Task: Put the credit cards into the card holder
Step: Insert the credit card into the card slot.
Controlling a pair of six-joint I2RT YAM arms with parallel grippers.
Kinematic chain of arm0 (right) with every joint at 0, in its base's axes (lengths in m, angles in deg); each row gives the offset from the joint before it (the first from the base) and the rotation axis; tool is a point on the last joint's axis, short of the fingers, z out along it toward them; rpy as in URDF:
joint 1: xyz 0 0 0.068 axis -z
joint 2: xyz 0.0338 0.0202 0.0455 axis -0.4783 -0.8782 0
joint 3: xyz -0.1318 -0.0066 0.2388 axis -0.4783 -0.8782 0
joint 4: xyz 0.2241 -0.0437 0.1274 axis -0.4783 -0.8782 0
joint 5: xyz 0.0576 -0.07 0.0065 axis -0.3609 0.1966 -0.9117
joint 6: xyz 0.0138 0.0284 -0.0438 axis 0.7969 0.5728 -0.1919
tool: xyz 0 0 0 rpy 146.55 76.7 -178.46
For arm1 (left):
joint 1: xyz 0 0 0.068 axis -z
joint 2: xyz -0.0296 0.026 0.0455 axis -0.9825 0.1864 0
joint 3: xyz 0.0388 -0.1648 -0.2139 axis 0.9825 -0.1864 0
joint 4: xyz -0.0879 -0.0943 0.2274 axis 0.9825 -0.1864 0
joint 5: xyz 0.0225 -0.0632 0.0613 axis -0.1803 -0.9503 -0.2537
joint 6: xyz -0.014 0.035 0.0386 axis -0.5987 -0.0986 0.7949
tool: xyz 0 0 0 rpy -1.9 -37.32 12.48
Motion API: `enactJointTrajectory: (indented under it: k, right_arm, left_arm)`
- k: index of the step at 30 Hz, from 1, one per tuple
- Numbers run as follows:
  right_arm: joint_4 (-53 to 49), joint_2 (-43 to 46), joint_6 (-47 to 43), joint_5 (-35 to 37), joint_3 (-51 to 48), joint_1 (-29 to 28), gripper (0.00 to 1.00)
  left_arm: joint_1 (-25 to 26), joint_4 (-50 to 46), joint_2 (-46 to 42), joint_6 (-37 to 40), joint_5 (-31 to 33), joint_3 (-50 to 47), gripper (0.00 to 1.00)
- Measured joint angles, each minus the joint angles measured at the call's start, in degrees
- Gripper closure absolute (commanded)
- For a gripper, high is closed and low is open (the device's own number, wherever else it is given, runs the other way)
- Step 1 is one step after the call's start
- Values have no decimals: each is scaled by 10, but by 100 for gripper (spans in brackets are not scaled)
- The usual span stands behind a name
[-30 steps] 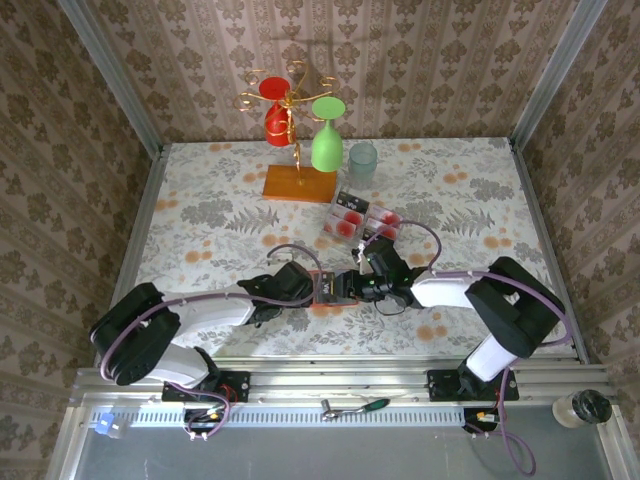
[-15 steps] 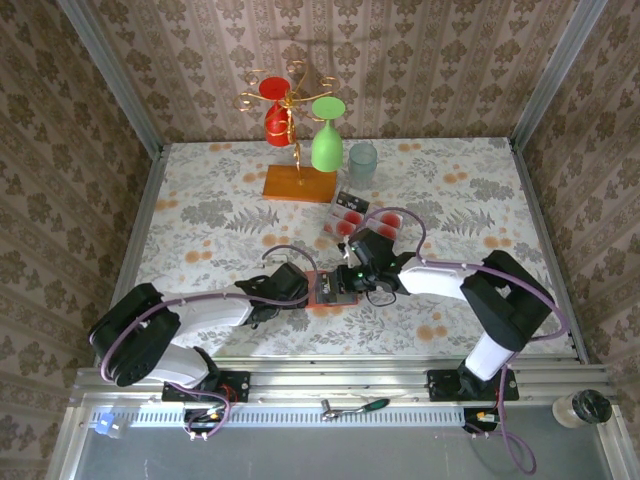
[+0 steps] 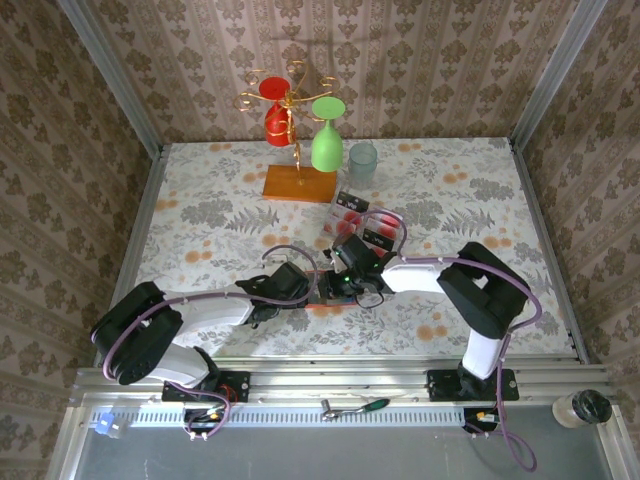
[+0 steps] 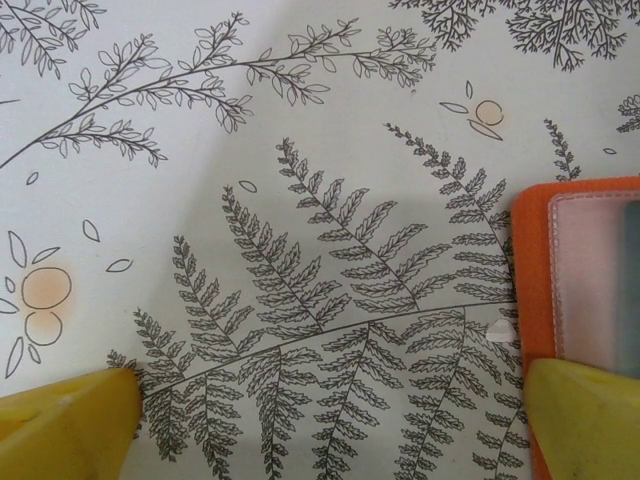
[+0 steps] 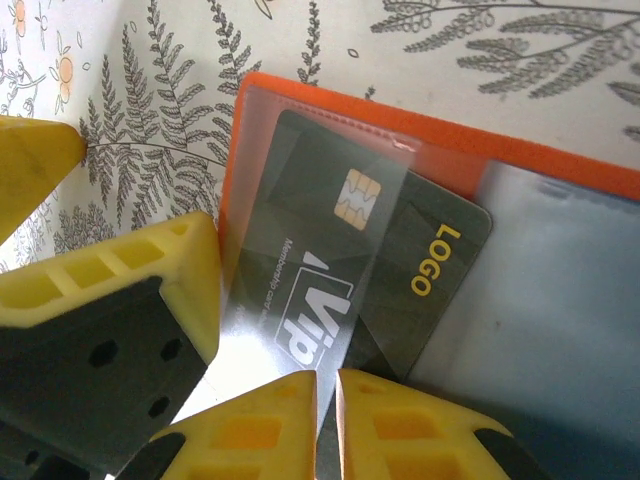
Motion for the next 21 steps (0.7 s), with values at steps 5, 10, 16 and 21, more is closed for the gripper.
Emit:
enactJointTrajectory:
  k: [5,10,16,21]
  right_arm:
    - [-9,-5,0,-3,14,0,84]
    - [-25,7,-1,0,17,0,84]
    - [-49,33,-13,5,21,9,84]
    - [-56,32,-23,9,25,21,85]
  left_arm:
    - [-7,-5,-4,3,0,1,0]
    - [-14,-17,-17,2,-2,1,0]
    - [-15,-19,-15,2,-7,0,0]
    - [-15,-17,-5,3,-6,0,0]
